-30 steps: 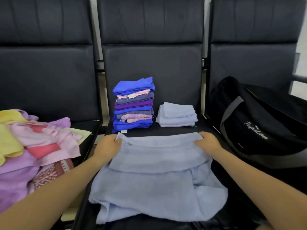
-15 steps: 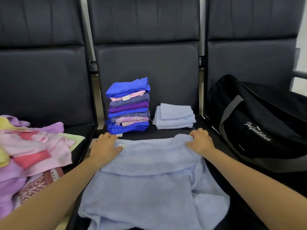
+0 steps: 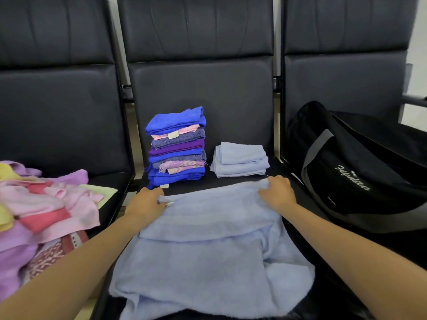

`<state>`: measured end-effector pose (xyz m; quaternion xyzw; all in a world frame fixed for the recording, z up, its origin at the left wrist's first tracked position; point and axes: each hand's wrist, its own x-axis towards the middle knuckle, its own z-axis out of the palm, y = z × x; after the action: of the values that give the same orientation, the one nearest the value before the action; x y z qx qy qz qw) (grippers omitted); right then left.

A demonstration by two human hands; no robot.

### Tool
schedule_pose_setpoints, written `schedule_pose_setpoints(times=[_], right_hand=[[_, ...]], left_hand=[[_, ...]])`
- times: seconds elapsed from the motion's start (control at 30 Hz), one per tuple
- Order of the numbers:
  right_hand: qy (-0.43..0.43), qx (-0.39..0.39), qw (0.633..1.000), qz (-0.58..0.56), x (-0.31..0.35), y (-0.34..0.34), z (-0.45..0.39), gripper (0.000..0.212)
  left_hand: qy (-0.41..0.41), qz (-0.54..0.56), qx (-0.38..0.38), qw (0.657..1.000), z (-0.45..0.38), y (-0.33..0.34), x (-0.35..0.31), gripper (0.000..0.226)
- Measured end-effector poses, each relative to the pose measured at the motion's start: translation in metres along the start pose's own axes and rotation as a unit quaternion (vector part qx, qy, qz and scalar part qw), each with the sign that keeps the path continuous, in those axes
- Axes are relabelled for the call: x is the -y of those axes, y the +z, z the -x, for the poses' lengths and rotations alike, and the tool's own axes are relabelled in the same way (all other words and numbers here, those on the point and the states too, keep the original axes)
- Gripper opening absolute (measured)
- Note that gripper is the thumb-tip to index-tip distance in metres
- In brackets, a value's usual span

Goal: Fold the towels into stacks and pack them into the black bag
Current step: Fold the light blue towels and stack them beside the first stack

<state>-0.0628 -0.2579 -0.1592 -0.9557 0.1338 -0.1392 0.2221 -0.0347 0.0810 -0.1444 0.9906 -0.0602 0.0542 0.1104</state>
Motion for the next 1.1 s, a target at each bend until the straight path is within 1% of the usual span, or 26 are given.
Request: schedule_pose_setpoints(times=[0.07,0.13,0.17,0.2,0.23,0.27,0.3,0.33,0.37,0.4,0.43,0.47,0.5,0.53,0.6,0.63,0.67,0.7,0.73,0.77,0.8,0.87,0.9,0.97,1.03,1.1], right_hand=[[-0.029,0.015,0.998,0.060,-0.003,0.003,-0.001,0.020],[-0.026,0.049,0.997,0.053,-0.002,0.003,-0.004,0.035],[-0.014,0.063,0.997,0.051,0.000,0.002,-0.005,0.036],[-0.009,0.078,0.995,0.060,0.002,0.001,-0.007,0.030],[-0.003,0.093,0.993,0.066,0.004,0.000,-0.007,0.018],[0.005,0.111,0.993,0.046,0.006,-0.003,-0.006,0.010],[0.019,0.128,0.991,-0.022,0.008,-0.008,-0.003,0.013],[0.046,0.159,0.975,-0.146,0.010,-0.014,0.000,0.016],[0.068,0.199,0.930,-0.300,0.014,-0.024,0.003,0.018],[0.076,0.223,0.872,-0.429,0.017,-0.035,0.005,0.026],[0.076,0.228,0.820,-0.520,0.023,-0.050,0.007,0.036],[0.075,0.213,0.787,-0.574,0.030,-0.067,0.008,0.040],[0.074,0.180,0.772,-0.606,0.039,-0.085,0.008,0.040],[0.067,0.141,0.764,-0.627,0.049,-0.104,0.008,0.040],[0.026,0.075,0.759,-0.646,0.071,-0.141,0.012,0.036],[-0.002,0.046,0.777,-0.628,0.082,-0.158,0.016,0.028],[-0.031,0.011,0.814,-0.580,0.093,-0.172,0.022,0.020],[-0.064,-0.015,0.848,-0.525,0.102,-0.185,0.029,0.015],[-0.095,-0.032,0.874,-0.476,0.111,-0.195,0.035,0.014],[-0.113,-0.039,0.887,-0.446,0.119,-0.205,0.042,0.016],[-0.123,-0.042,0.892,-0.434,0.127,-0.214,0.047,0.020],[-0.122,-0.034,0.886,-0.446,0.139,-0.229,0.054,0.030],[-0.115,-0.025,0.878,-0.465,0.144,-0.235,0.056,0.031],[-0.089,-0.005,0.850,-0.519,0.149,-0.244,0.058,0.022],[-0.043,-0.001,0.819,-0.572,0.147,-0.249,0.054,0.019],[0.003,0.005,0.801,-0.599,0.140,-0.249,0.046,0.029]], left_hand=[[-0.004,-0.004,0.008,1.000,-0.002,-0.002,-0.004,0.010],[-0.008,-0.008,0.012,1.000,-0.002,-0.004,-0.007,0.010],[-0.011,-0.006,0.013,1.000,-0.001,-0.004,-0.008,0.009],[-0.013,0.002,0.009,1.000,0.000,-0.004,-0.008,0.008],[-0.013,0.024,0.000,1.000,0.000,-0.005,-0.006,0.008],[-0.013,0.059,-0.014,0.998,0.001,-0.007,-0.004,0.009],[-0.013,0.106,-0.030,0.994,0.002,-0.012,-0.004,0.011],[-0.009,0.160,-0.052,0.986,0.003,-0.021,-0.006,0.010],[-0.004,0.223,-0.079,0.972,0.006,-0.032,-0.010,0.007],[-0.008,0.295,-0.105,0.950,0.010,-0.047,-0.017,0.003],[-0.014,0.369,-0.127,0.920,0.015,-0.064,-0.025,0.004],[-0.024,0.436,-0.143,0.888,0.021,-0.082,-0.032,0.007],[-0.031,0.490,-0.155,0.857,0.026,-0.099,-0.037,0.010],[-0.036,0.532,-0.162,0.830,0.031,-0.116,-0.042,0.013],[-0.044,0.604,-0.172,0.777,0.041,-0.147,-0.046,0.019],[-0.050,0.636,-0.177,0.750,0.047,-0.160,-0.049,0.019],[-0.054,0.655,-0.183,0.731,0.053,-0.172,-0.050,0.017],[-0.051,0.662,-0.189,0.723,0.058,-0.182,-0.052,0.013],[-0.048,0.658,-0.194,0.726,0.063,-0.190,-0.052,0.011],[-0.043,0.653,-0.195,0.730,0.068,-0.199,-0.052,0.011],[-0.039,0.653,-0.192,0.732,0.072,-0.207,-0.052,0.014],[-0.037,0.666,-0.180,0.723,0.079,-0.224,-0.052,0.020],[-0.039,0.680,-0.174,0.711,0.083,-0.232,-0.052,0.018],[-0.045,0.721,-0.151,0.674,0.091,-0.249,-0.051,0.012],[-0.036,0.748,-0.127,0.650,0.095,-0.261,-0.046,0.017],[-0.029,0.750,-0.101,0.653,0.095,-0.267,-0.037,0.023]])
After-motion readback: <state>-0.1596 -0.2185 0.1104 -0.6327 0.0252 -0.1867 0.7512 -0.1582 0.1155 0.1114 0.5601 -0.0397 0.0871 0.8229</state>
